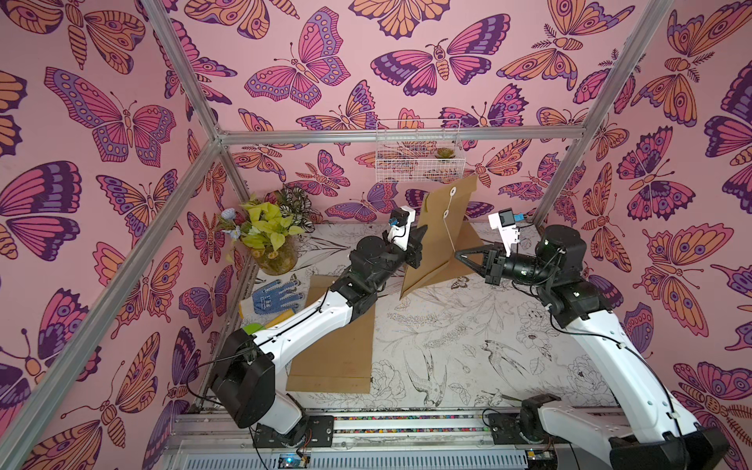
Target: Open the file bag
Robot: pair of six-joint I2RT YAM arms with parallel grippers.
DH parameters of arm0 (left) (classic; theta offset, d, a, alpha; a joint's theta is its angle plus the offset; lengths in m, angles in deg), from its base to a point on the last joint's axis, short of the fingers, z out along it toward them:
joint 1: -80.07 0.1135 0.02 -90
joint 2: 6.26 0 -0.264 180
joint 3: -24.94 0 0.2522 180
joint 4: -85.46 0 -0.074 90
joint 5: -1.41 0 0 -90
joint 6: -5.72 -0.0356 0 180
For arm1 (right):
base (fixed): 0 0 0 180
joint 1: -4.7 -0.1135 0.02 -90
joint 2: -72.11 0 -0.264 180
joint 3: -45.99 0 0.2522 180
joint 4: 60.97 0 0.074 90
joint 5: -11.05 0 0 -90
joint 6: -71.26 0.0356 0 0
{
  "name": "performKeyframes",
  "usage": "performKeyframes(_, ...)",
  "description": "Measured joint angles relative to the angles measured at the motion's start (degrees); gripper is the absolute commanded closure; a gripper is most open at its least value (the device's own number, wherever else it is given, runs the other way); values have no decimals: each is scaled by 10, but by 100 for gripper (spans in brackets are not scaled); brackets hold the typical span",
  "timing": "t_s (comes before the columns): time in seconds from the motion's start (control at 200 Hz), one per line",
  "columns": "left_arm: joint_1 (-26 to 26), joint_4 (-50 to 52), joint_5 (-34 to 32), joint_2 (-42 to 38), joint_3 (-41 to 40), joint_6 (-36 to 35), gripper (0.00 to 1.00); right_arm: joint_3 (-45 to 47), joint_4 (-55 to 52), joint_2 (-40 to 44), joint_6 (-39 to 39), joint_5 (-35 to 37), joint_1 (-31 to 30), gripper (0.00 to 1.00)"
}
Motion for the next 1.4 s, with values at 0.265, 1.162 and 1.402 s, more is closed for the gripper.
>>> performKeyframes(0.265,5,-9,-9,0,0,7,100,-5,-23,-18,-8,-4,-12,100)
performKeyframes(1.162,20,227,-15,-108,16,133,99,-4,-88,-59,-10,159,-16,100)
performKeyframes(1.402,45,219,54,-113,9,161,100,-1,-85,-84,-5,142,-16,100)
